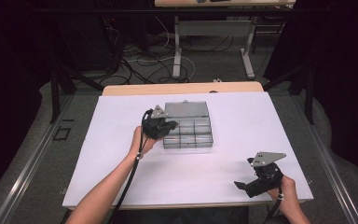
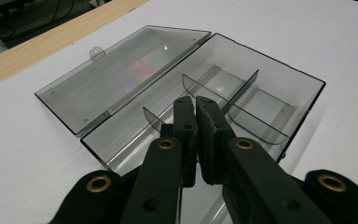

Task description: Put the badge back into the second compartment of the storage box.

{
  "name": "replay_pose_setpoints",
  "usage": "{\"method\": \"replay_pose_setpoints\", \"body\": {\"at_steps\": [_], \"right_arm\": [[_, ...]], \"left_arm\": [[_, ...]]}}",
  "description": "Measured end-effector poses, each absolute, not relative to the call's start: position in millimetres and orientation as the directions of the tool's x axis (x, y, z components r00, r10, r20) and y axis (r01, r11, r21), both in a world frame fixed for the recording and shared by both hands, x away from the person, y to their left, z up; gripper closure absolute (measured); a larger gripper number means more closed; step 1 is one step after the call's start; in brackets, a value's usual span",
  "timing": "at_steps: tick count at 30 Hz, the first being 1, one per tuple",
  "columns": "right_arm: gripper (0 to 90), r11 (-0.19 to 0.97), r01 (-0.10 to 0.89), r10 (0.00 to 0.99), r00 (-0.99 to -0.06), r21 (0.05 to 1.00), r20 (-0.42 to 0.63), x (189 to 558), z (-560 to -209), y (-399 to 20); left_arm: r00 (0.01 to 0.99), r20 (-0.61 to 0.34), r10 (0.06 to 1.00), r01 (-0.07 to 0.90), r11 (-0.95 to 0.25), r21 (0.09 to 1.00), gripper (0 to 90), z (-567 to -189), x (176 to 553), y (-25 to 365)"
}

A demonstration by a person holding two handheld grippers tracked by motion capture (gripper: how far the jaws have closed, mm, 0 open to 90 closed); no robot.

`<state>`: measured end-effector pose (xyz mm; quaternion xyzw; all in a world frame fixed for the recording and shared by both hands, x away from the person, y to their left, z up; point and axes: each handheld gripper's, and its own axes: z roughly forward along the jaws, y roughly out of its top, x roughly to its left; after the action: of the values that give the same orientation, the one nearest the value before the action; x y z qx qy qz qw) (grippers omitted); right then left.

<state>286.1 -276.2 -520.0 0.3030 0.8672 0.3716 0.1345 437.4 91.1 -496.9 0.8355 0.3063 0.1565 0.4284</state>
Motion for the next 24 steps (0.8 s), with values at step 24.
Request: {"method": "replay_pose_setpoints", "body": {"at_steps": [24], "right_arm": [[0.4, 0.541, 0.425, 0.624, -0.781, 0.726, -0.007, 286.2, -520.2, -276.5]], "left_arm": [[0.769, 0.003, 0.639, 0.379, -0.46, 0.803, 87.9, -505.3, 446.8, 76.3]]}}
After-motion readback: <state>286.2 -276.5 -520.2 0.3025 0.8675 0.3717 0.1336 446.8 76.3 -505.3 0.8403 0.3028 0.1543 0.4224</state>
